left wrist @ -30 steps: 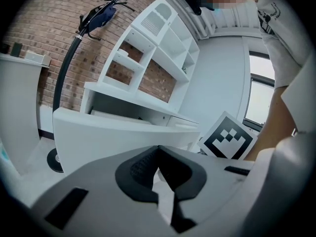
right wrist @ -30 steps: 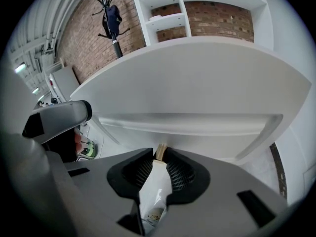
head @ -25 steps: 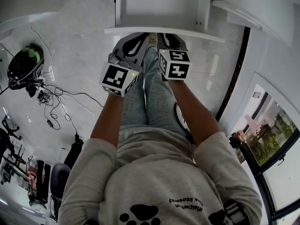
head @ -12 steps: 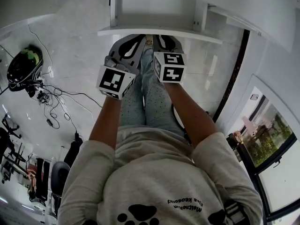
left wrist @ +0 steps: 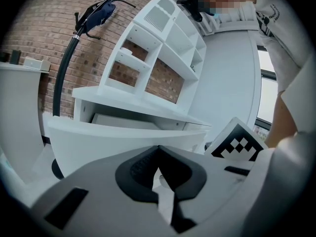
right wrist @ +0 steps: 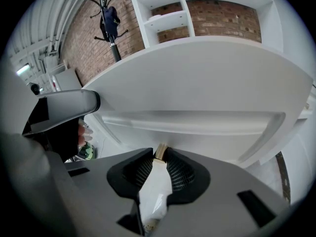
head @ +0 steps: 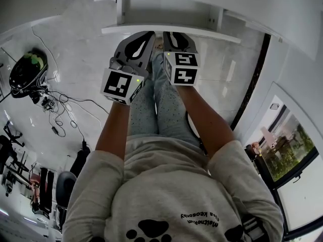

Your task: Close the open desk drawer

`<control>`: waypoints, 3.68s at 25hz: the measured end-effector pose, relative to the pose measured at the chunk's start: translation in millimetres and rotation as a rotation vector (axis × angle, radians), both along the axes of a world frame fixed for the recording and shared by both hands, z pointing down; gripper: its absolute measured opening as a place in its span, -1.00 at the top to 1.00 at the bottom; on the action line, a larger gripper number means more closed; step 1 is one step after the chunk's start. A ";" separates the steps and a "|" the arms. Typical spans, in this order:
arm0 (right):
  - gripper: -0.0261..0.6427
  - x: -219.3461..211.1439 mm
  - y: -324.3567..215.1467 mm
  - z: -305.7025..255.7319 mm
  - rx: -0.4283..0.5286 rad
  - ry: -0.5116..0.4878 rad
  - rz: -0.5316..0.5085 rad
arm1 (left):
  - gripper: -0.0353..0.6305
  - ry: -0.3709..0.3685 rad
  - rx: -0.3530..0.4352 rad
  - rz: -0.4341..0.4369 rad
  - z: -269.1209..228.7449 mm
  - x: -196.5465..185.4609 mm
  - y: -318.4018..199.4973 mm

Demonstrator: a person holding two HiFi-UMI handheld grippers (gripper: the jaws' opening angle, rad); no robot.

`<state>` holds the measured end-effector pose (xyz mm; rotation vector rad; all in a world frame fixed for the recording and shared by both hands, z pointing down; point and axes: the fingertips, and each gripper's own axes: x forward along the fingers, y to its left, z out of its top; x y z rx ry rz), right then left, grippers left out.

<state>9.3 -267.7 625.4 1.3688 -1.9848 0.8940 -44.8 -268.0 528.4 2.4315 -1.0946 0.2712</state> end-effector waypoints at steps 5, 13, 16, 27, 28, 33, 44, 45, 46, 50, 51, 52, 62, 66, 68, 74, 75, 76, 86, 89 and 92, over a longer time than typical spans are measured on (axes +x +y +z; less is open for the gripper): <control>0.61 0.0 -14.4 2.3 0.007 -0.008 -0.007 | 0.84 -0.006 0.004 -0.015 2.1 -0.1 -14.4; 0.61 1.6 -28.1 2.1 0.008 -0.019 -0.017 | 0.84 -0.010 0.005 -0.034 2.0 1.6 -28.7; 0.61 1.4 -36.2 1.2 0.012 -0.024 -0.017 | 0.84 -0.014 0.004 -0.038 1.6 1.5 -36.1; 0.61 4.6 -55.1 0.1 0.012 -0.026 -0.019 | 0.84 -0.020 -0.004 -0.039 2.3 6.0 -54.9; 0.61 5.2 -57.2 -0.4 0.013 -0.026 -0.020 | 0.84 -0.018 -0.004 -0.041 1.7 6.6 -57.0; 0.61 2.8 -69.7 2.2 0.013 -0.022 -0.024 | 0.84 -0.024 -0.005 -0.046 4.6 4.0 -69.7; 0.61 3.3 -88.7 4.0 0.013 -0.019 -0.034 | 0.84 -0.025 0.005 -0.067 5.1 3.9 -91.2; 0.61 2.3 -90.6 4.1 0.012 -0.018 -0.035 | 0.84 -0.024 0.006 -0.069 4.8 2.9 -93.3; 0.61 1.0 -92.3 4.3 0.011 -0.018 -0.035 | 0.84 -0.024 0.007 -0.071 4.8 1.6 -95.1; 0.61 -3.0 -93.0 6.5 0.010 -0.022 -0.035 | 0.84 -0.028 0.010 -0.063 6.8 -1.6 -95.6; 0.61 -2.4 -92.4 6.5 0.010 -0.023 -0.034 | 0.84 -0.030 0.011 -0.060 6.6 -0.8 -94.9; 0.61 -1.5 -92.1 6.2 0.010 -0.022 -0.033 | 0.84 -0.031 0.013 -0.059 5.9 0.4 -94.7; 0.61 1.4 -91.6 3.3 0.003 -0.014 -0.041 | 0.84 -0.028 0.003 -0.064 4.4 3.1 -93.7; 0.61 2.4 -87.7 -3.3 0.003 -0.031 -0.025 | 0.84 -0.038 -0.001 -0.064 5.9 2.7 -92.7; 0.61 1.9 -84.2 -7.9 0.006 -0.047 -0.010 | 0.84 -0.035 -0.003 -0.062 7.5 1.6 -92.2; 0.61 -0.8 -78.9 -32.5 0.059 -0.045 -0.011 | 0.84 -0.037 -0.004 -0.064 8.9 -2.0 -92.3; 0.61 -1.6 -78.5 -38.2 0.069 -0.047 -0.013 | 0.84 -0.040 -0.005 -0.064 8.2 -2.6 -92.1; 0.61 -1.7 -78.0 -44.0 0.080 -0.050 -0.012 | 0.84 -0.042 -0.005 -0.064 7.3 -3.3 -91.8; 0.81 17.9 -74.1 -105.1 0.186 -0.060 0.039 | 0.84 -0.019 0.012 -0.054 -26.6 0.1 -74.3; 0.83 18.5 -66.8 -129.1 0.221 -0.069 0.024 | 0.84 -0.010 0.027 -0.049 -48.8 5.9 -63.7; 0.83 16.1 -57.7 -152.6 0.249 -0.082 0.013 | 0.84 0.006 0.030 -0.059 -73.2 7.1 -55.1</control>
